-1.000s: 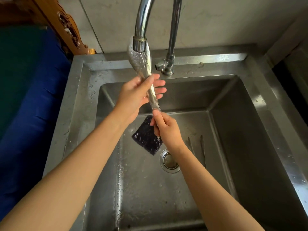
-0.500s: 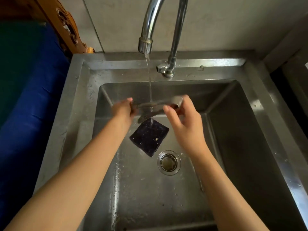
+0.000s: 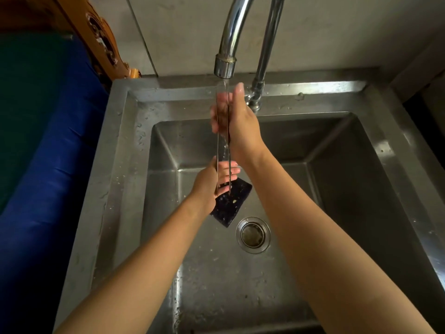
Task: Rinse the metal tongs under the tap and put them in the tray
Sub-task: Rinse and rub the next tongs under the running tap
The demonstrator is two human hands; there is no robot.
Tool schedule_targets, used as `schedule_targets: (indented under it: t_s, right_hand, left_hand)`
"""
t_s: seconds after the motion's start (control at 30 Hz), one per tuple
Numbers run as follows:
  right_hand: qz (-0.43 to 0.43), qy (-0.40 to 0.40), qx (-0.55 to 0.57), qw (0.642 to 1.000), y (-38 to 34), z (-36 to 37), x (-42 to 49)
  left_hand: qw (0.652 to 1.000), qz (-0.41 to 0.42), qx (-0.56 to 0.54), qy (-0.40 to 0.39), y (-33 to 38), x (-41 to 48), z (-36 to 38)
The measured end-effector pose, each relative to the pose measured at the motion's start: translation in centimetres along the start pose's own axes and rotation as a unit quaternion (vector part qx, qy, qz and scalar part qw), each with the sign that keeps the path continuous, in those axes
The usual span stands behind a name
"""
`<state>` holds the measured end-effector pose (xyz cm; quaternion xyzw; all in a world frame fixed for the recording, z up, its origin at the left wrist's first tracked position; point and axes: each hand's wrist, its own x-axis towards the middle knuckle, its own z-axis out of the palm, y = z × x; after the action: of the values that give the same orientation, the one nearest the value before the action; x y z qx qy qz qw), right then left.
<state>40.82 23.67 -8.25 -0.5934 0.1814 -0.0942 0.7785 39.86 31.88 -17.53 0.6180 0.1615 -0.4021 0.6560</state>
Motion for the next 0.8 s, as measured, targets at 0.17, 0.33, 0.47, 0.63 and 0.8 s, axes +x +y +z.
schedule_targets:
  t_s: [0.17, 0.33, 0.47, 0.63, 0.8]
  right_hand:
    - [0.010, -0.040, 0.050, 0.998, -1.0, 0.9, 1.4]
    - [0.032, -0.103, 0.040, 0.993, -1.7, 0.1, 1.6]
    - [-0.020, -0.077, -0.164, 0.983, -2.2, -1.0, 1.2]
    - [-0.056, -0.027, -0.307, 0.950, -3.0, -3.8, 1.6]
    - [0.060, 0.026, -0.350, 0.934, 2.5, -9.0, -0.2]
  left_hand:
    - [0.992, 0.082, -0.092, -0.004, 0.8, -1.2, 1.6]
    - [0.974, 0.102, -0.139, -0.149, 3.1, -2.5, 2.0]
    - [0.953, 0.137, -0.174, -0.206, 4.6, -2.7, 2.0]
    - [0.965, 0.196, -0.056, -0.167, 5.4, -2.9, 2.3]
    - [0.969, 0.183, -0.111, -0.126, 7.2, -1.8, 3.2]
